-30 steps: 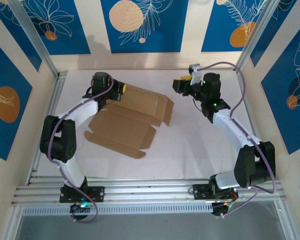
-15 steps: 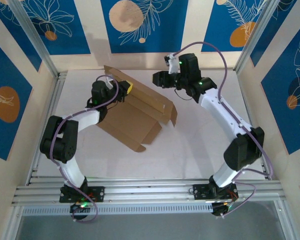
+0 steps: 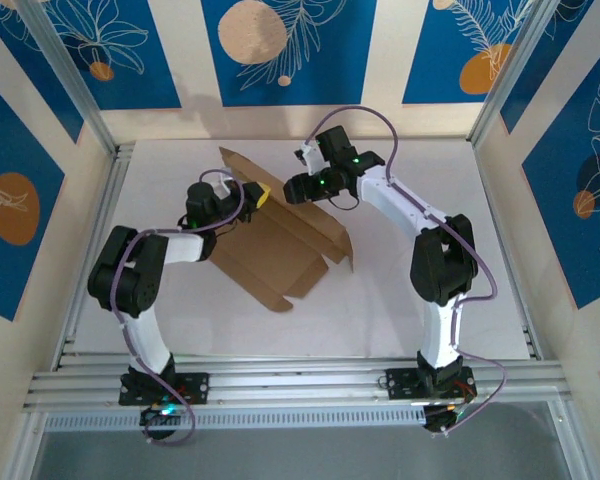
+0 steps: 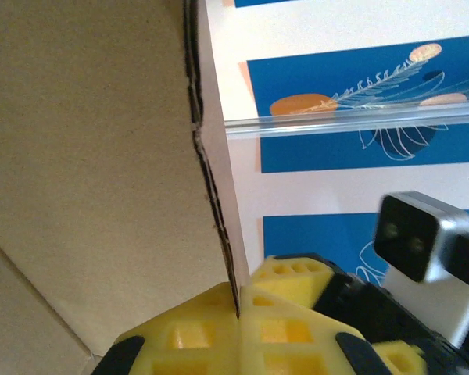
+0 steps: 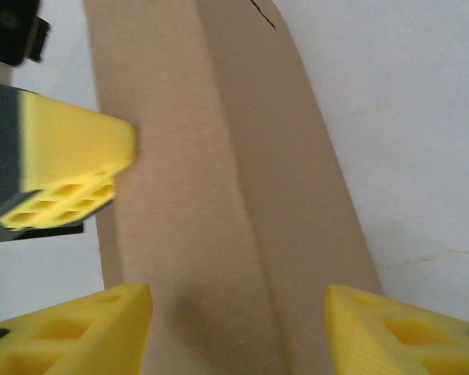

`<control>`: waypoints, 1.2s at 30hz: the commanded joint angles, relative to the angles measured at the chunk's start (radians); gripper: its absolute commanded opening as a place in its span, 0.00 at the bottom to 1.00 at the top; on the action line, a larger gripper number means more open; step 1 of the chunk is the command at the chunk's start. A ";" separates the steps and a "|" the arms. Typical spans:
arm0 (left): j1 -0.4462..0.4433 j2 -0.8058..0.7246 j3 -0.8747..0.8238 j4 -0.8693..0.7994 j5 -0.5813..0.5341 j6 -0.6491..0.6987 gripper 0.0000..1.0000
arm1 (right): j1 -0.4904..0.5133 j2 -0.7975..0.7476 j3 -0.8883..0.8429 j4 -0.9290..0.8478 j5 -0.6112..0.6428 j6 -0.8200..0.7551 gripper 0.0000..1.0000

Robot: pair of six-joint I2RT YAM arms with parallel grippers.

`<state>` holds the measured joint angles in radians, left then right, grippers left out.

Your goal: Fold the paper box

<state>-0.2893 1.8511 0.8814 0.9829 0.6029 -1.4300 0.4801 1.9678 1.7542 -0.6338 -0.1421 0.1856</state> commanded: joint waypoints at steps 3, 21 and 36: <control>-0.007 0.019 0.005 0.052 0.047 0.029 0.00 | -0.010 0.025 0.023 -0.034 -0.028 -0.038 0.52; -0.028 0.085 0.021 0.182 -0.029 -0.005 0.28 | -0.032 0.031 -0.031 0.003 -0.094 -0.021 0.34; -0.109 0.165 -0.027 0.422 -0.284 -0.063 0.22 | -0.035 0.018 -0.076 0.063 -0.111 0.058 0.29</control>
<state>-0.3912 1.9991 0.8658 1.3033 0.3752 -1.4792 0.4492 1.9804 1.7031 -0.5529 -0.2447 0.2260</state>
